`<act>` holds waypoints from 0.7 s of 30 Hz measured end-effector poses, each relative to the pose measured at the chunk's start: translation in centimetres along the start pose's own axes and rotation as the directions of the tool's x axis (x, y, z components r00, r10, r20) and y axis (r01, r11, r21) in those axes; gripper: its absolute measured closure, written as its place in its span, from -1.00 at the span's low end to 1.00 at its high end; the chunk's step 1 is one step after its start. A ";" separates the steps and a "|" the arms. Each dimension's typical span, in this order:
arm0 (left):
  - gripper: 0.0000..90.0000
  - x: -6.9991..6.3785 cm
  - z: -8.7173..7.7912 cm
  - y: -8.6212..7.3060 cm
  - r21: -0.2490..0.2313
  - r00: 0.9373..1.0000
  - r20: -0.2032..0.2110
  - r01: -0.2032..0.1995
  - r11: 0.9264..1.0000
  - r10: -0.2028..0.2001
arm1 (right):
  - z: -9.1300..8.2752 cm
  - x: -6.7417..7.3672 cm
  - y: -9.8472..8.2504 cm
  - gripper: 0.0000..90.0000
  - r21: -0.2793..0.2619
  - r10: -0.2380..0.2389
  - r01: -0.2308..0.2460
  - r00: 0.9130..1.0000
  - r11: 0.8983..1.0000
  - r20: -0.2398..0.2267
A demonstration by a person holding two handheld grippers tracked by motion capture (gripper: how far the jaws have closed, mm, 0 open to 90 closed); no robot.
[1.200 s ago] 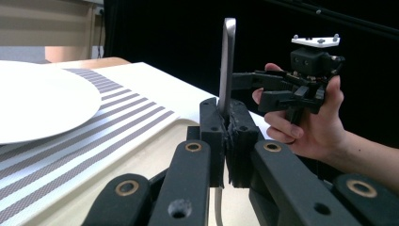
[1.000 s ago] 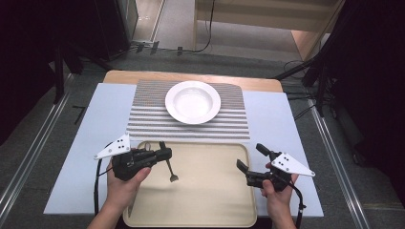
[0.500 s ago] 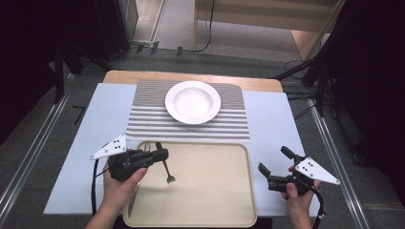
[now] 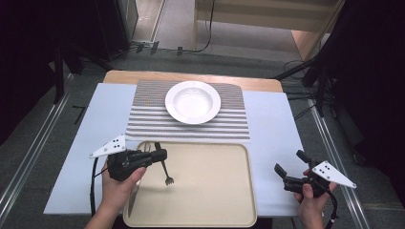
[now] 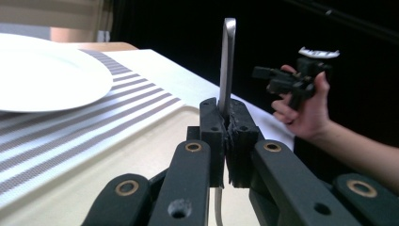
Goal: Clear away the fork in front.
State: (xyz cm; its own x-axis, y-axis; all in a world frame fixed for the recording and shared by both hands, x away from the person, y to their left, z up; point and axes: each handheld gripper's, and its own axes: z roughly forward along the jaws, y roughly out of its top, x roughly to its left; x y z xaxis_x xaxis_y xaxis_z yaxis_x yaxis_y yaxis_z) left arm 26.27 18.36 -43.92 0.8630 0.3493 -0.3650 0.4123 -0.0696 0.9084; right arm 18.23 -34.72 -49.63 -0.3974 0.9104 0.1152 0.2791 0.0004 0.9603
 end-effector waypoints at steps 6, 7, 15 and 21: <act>0.93 0.0 0.1 0.0 0.011 1.000 0.015 0.012 1.000 -0.012 | -0.1 -0.8 -0.4 -1.00 -0.005 0.024 -0.024 0.999 1.000 0.027; 0.93 0.0 0.1 0.0 0.012 1.000 0.017 0.015 1.000 -0.016 | -0.1 -0.8 -0.4 -1.00 -0.006 0.031 -0.031 0.999 0.999 0.030; 0.93 0.4 0.2 -0.2 0.026 0.996 0.063 0.066 0.997 -0.068 | 0.2 -0.7 -0.5 -1.00 0.005 0.020 -0.020 0.999 1.000 0.039; 0.93 0.9 0.6 -0.5 0.065 0.993 0.075 0.087 0.994 -0.092 | 0.2 -0.9 -0.5 -1.00 0.001 0.026 -0.026 0.999 1.000 0.044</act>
State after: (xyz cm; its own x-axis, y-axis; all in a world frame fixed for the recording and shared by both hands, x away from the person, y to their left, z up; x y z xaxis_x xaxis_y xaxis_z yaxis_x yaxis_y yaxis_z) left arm 26.98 18.11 -44.86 0.8411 0.2832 -0.4609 0.5037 -0.0995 0.8581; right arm 18.61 -35.44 -50.24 -0.3510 0.9276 0.1283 0.2905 -0.0224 0.9566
